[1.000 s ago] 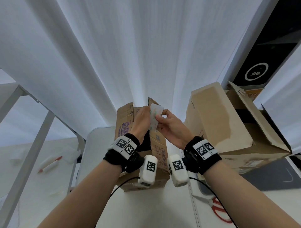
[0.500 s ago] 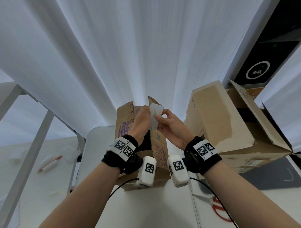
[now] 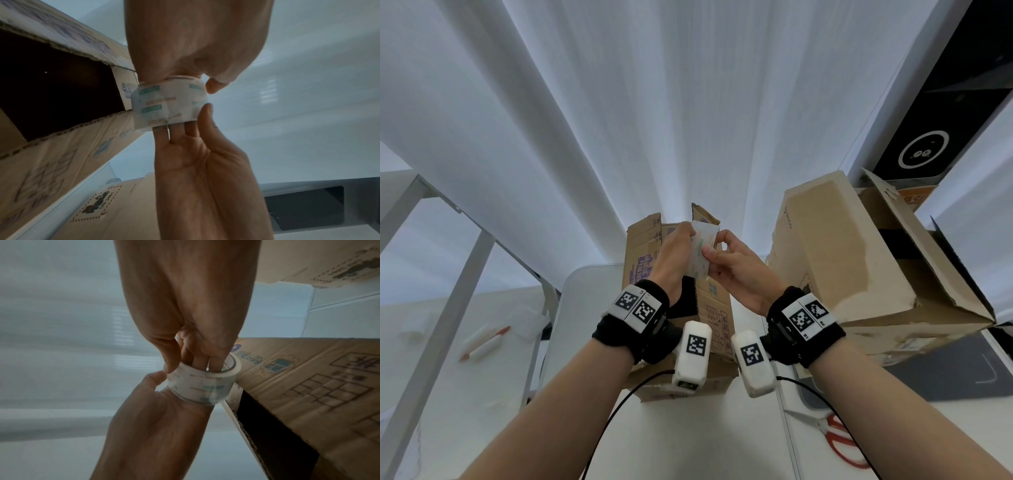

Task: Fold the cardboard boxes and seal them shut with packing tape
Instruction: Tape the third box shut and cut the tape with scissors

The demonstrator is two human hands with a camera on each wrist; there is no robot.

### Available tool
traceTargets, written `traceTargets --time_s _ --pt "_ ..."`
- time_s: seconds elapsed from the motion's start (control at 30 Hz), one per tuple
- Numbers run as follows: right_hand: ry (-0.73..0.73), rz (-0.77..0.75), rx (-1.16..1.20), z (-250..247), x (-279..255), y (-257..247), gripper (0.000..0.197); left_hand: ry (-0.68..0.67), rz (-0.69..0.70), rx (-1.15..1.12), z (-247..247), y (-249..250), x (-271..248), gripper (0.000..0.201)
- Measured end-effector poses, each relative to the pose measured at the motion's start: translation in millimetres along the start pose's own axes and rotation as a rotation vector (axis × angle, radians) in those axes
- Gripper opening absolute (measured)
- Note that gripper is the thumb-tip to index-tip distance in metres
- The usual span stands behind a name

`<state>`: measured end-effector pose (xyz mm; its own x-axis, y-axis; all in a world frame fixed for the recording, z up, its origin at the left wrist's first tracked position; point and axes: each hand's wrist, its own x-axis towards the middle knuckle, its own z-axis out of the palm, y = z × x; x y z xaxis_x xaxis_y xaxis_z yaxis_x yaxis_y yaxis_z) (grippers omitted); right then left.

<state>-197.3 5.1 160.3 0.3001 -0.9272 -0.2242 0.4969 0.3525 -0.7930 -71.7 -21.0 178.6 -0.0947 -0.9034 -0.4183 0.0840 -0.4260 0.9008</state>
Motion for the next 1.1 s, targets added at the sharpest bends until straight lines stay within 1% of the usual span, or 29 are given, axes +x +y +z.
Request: traceTargets --time_s 0.17,0.37,0.53,0.67,0.8,0.9,0.97,1.1 --pt "0.005 -0.001 0.015 -1 -2 1 0.013 -0.006 -0.013 -0.001 -2 -2 -1 0.040" --pt "0.025 0.005 0.018 -3 -2 1 0.011 -0.023 -0.015 0.011 -5 -7 -3 0.042" --pt "0.020 0.007 0.028 -3 -3 1 0.013 -0.043 0.004 0.035 -7 -8 -4 0.042" --pt "0.032 0.003 0.038 -5 -3 0 0.011 -0.045 0.050 0.080 -7 -7 -9 0.048" --pt "0.013 0.006 0.013 -5 -4 0 0.008 -0.057 0.068 0.039 -6 -9 -10 0.035" --pt "0.002 0.002 -0.027 -5 -5 0 0.015 -0.095 0.111 -0.018 -8 -10 -8 0.035" --pt "0.011 -0.009 -0.018 -5 -5 -2 0.016 -0.117 0.115 -0.029 -11 -9 -9 0.037" --pt "0.048 -0.016 0.011 -7 -3 -5 0.008 -0.151 0.133 0.004 -15 -7 -11 0.031"
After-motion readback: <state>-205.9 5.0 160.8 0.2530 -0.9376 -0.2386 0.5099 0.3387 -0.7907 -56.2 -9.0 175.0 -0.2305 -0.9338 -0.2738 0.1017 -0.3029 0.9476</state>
